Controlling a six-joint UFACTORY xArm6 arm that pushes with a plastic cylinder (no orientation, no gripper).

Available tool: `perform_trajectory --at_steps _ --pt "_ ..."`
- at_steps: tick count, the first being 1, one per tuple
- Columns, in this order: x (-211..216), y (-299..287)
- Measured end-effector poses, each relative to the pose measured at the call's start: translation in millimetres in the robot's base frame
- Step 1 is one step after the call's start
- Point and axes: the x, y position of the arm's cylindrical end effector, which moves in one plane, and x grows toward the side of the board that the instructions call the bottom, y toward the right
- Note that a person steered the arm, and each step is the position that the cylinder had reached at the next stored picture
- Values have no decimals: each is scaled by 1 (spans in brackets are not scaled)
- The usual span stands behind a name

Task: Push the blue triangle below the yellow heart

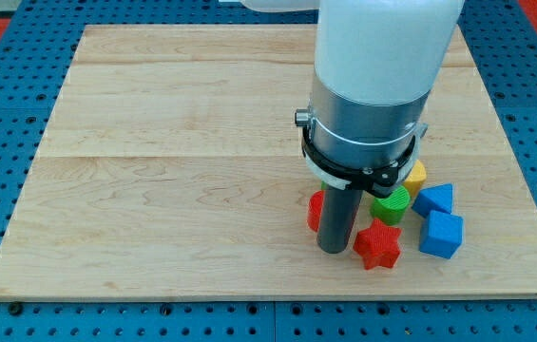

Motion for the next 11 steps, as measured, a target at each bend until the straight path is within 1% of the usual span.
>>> perform_trajectory --at_steps 2,3,4,5,6,8,9,10,11 --pt "5 -3" --pt "53 17" --pt "53 50" --pt "54 141" --pt "41 161" --pt "-27 155" --pt "-39 126" --pt "-44 125" --pt "-39 141"
